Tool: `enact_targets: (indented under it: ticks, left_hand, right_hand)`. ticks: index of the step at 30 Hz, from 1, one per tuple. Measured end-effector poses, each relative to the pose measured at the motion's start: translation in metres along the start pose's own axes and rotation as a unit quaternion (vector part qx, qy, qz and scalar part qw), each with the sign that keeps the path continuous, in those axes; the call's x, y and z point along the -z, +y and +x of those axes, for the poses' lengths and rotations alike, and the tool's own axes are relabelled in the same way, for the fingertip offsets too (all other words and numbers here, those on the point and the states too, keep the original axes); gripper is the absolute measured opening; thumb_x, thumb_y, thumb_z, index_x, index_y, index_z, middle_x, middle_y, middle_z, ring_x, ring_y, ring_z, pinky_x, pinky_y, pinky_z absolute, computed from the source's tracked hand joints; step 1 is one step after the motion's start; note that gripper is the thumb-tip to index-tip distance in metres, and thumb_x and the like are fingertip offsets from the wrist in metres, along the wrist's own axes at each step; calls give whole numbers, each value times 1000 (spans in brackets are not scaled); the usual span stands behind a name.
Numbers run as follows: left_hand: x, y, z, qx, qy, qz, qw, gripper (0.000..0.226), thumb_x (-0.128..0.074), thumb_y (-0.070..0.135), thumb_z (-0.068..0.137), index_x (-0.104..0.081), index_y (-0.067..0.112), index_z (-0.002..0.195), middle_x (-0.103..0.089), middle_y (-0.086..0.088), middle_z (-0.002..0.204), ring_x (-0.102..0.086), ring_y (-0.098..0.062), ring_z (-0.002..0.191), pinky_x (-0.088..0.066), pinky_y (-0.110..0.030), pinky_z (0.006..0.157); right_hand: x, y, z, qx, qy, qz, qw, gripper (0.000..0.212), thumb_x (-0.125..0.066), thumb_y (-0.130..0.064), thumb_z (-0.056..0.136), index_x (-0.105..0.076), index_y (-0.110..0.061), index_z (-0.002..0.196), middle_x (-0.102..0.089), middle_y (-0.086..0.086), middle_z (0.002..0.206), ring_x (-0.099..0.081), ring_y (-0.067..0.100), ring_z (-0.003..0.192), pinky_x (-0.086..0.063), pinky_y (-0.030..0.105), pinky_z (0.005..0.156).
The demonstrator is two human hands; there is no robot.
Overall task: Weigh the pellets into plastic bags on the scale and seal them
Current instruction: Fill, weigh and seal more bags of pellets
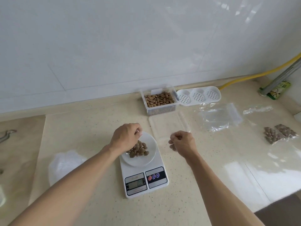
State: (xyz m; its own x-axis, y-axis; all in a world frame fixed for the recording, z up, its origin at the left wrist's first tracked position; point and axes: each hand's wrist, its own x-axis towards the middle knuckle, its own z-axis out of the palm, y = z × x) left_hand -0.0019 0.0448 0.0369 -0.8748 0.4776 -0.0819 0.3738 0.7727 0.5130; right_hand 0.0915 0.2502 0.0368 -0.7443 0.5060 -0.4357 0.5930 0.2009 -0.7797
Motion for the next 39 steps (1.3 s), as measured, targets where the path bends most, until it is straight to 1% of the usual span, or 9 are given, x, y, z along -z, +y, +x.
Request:
enact_targets:
  ticks: [2, 5, 10, 12, 18, 24, 28, 32, 39]
  left_hand:
    - [-3, -1, 0, -12, 16, 30, 999, 25, -58, 26, 93, -64, 16, 115, -66, -1, 109, -60, -21, 103, -49, -34, 82]
    - [-6, -6, -6, -32, 32, 89, 995, 41, -56, 32, 93, -57, 11, 129, -60, -9, 123, -53, -26, 115, -46, -40, 92]
    - [-17, -17, -44, -35, 57, 165, 984, 57, -32, 47, 96, -46, 11, 139, -50, -10, 141, -35, -28, 139, -26, -49, 115]
    - [-21, -22, -60, -14, 36, 176, 984, 70, -16, 55, 95, -34, 12, 147, -38, -10, 151, -21, -28, 146, -14, -51, 118]
    - [-33, -40, -99, 38, 1, 186, 982, 80, 6, 63, 89, -3, 17, 154, -6, -7, 162, 10, -26, 148, 10, -48, 116]
    - [-41, -48, -119, 42, 5, 185, 982, 82, 7, 65, 90, -8, 15, 154, -7, -8, 162, 8, -26, 149, 10, -48, 116]
    - [-39, -44, -121, 39, 3, 186, 982, 83, 11, 65, 88, -1, 16, 154, -1, -8, 162, 12, -26, 148, 13, -47, 116]
    - [-38, -41, -120, 34, 4, 191, 981, 75, 8, 64, 88, 11, 20, 148, 4, -7, 162, 16, -26, 147, 14, -47, 116]
    - [-42, -40, -111, 19, 3, 195, 981, 76, 6, 65, 89, 10, 20, 150, 4, -7, 161, 16, -26, 147, 15, -47, 115]
  right_hand:
    - [-1, 2, 3, 4, 21, -51, 998, 21, -60, -19, 95, -63, -12, 114, -72, 5, 104, -68, 22, 92, -57, 42, 89]
    - [-2, 2, 2, 65, 56, -174, 981, 45, -58, -23, 96, -46, -10, 138, -57, 10, 135, -51, 29, 125, -43, 42, 102]
    - [-17, -10, -13, 186, 60, -281, 939, 50, -52, -33, 98, -43, -12, 142, -43, 10, 150, -30, 27, 142, -31, 45, 111]
    - [-26, -14, -21, 212, 45, -329, 919, 53, -45, -38, 100, -38, -13, 146, -30, 9, 159, -15, 25, 150, -18, 43, 119]
    - [-47, -14, -43, 275, 11, -406, 871, 61, -23, -47, 103, -21, -16, 155, 0, 7, 166, 12, 22, 151, 9, 41, 120]
    - [-56, -5, -53, 293, 7, -411, 863, 86, 6, -62, 86, -14, -18, 157, 5, 6, 165, 15, 19, 150, 15, 39, 116]
    - [-54, -4, -57, 282, 8, -413, 866, 83, 5, -62, 87, -9, -18, 157, 7, 6, 165, 17, 17, 149, 16, 39, 116]
    - [-49, -6, -59, 267, 12, -421, 867, 64, -18, -49, 103, -5, -19, 157, 9, 5, 165, 15, 19, 151, 11, 42, 120]
    - [-43, -5, -55, 267, 18, -409, 872, 63, -22, -47, 104, -7, -17, 158, 7, 6, 165, 12, 22, 151, 10, 43, 121]
